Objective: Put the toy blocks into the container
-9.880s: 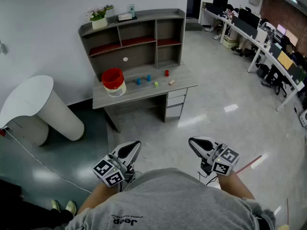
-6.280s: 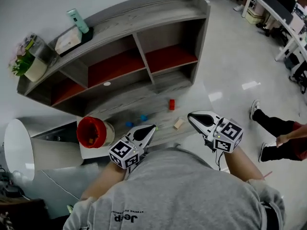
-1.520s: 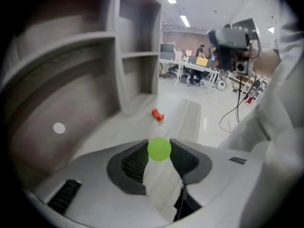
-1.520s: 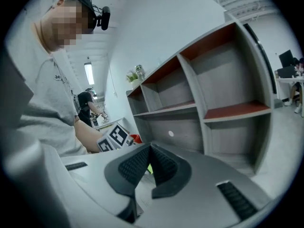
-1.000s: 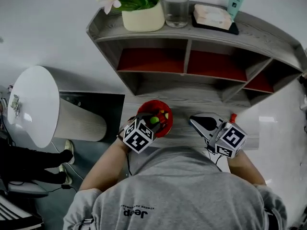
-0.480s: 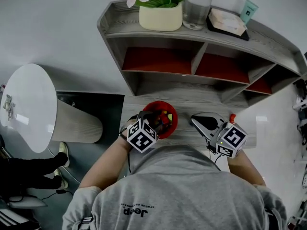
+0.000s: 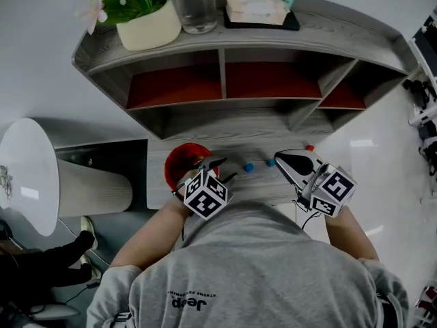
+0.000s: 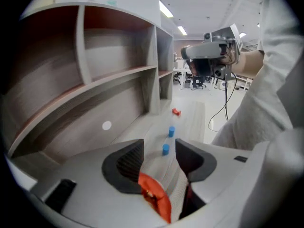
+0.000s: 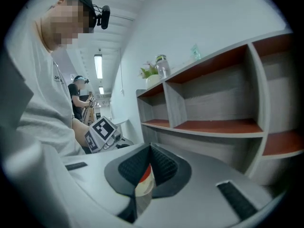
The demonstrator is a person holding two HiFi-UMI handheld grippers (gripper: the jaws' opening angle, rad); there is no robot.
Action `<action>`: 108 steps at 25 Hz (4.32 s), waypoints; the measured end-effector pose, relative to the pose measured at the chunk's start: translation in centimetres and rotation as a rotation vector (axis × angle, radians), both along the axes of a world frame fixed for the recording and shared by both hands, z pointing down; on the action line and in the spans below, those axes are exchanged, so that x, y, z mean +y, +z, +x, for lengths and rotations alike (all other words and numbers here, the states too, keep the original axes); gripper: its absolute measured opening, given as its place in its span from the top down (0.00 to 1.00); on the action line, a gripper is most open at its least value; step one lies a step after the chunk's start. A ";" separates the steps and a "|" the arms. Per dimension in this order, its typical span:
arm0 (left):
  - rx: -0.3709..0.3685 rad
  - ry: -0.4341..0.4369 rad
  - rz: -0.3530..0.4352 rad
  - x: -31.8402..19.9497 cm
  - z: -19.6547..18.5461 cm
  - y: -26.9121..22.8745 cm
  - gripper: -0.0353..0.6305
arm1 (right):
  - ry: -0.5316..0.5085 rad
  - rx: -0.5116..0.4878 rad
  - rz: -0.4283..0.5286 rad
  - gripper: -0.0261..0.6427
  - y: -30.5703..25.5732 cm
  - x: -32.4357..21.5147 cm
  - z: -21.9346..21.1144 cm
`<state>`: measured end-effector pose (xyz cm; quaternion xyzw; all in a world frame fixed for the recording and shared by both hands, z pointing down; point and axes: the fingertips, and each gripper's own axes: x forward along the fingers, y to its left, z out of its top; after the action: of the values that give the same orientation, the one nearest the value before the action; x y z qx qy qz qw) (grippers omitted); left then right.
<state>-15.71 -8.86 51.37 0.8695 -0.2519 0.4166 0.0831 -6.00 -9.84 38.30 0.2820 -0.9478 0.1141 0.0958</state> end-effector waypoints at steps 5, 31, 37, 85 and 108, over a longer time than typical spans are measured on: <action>-0.024 0.043 -0.056 0.4 9.9 3.7 0.58 | 0.040 0.002 -0.022 0.93 1.0 0.0 8.5; -0.490 0.360 0.086 -5.4 37.6 25.3 0.76 | 0.437 -0.052 -0.230 0.93 10.1 7.7 42.9; -0.364 0.325 0.063 -4.3 38.0 20.7 0.79 | 0.401 -0.060 -0.211 0.93 9.1 7.0 40.5; -0.074 0.050 0.133 -0.2 -1.8 -1.8 0.58 | -0.104 -0.011 -0.019 0.93 0.5 -1.2 -4.5; -0.656 0.223 -0.094 -3.6 18.0 22.6 0.69 | 0.149 -0.039 -0.186 0.93 8.0 0.4 28.2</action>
<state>2.28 -12.45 73.93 0.7067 -0.1491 0.6916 -0.0084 22.24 -9.40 46.32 0.3393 -0.9112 0.2138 0.0946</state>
